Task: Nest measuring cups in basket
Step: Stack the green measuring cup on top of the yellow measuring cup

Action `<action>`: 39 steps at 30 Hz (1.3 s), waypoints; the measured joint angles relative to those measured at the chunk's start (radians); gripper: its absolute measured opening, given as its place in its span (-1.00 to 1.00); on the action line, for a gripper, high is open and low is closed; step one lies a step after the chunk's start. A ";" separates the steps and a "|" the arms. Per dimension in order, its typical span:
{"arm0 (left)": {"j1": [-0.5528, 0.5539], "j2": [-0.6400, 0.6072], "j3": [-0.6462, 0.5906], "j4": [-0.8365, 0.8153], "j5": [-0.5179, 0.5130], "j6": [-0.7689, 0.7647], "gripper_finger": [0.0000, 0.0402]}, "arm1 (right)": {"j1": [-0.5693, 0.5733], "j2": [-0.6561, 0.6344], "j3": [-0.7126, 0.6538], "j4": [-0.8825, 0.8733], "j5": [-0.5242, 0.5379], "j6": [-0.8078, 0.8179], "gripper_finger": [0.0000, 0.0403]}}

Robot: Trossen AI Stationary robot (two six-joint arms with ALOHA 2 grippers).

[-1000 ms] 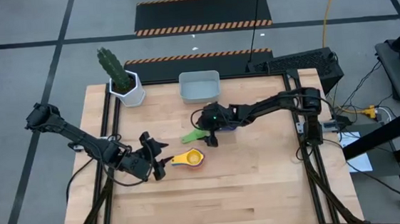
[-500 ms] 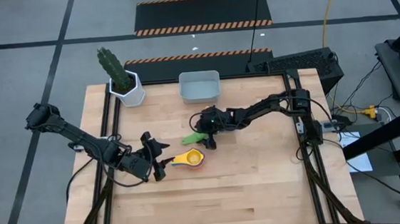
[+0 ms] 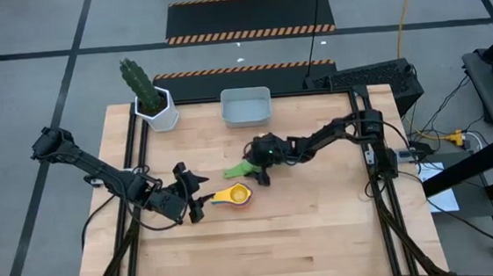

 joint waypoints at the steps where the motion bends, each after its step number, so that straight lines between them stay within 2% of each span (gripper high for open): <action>1: 0.000 0.000 0.000 0.000 0.000 0.000 0.27 | 0.003 0.000 -0.020 0.040 0.001 0.001 0.58; 5: 0.000 0.000 0.000 0.000 0.000 0.000 0.27 | 0.011 0.000 -0.079 0.155 0.002 -0.002 0.38; 9: 0.000 0.000 0.000 0.001 0.000 0.000 0.27 | 0.011 0.000 -0.097 0.180 0.001 -0.002 0.25; 18: 0.000 0.000 0.000 0.011 0.000 0.000 0.27 | 0.016 -0.030 -0.101 0.195 0.026 0.012 0.29; 29: 0.000 0.000 0.000 0.006 0.000 0.016 0.27 | 0.059 -0.295 -0.100 -0.016 0.183 -0.036 0.28; 36: 0.000 0.000 0.000 0.009 -0.001 0.218 0.27 | 0.151 -0.479 -0.098 -0.191 0.187 0.066 0.28; 39: 0.000 0.000 0.000 0.038 -0.003 0.386 0.27 | 0.197 -0.525 -0.098 -0.219 0.187 0.135 0.28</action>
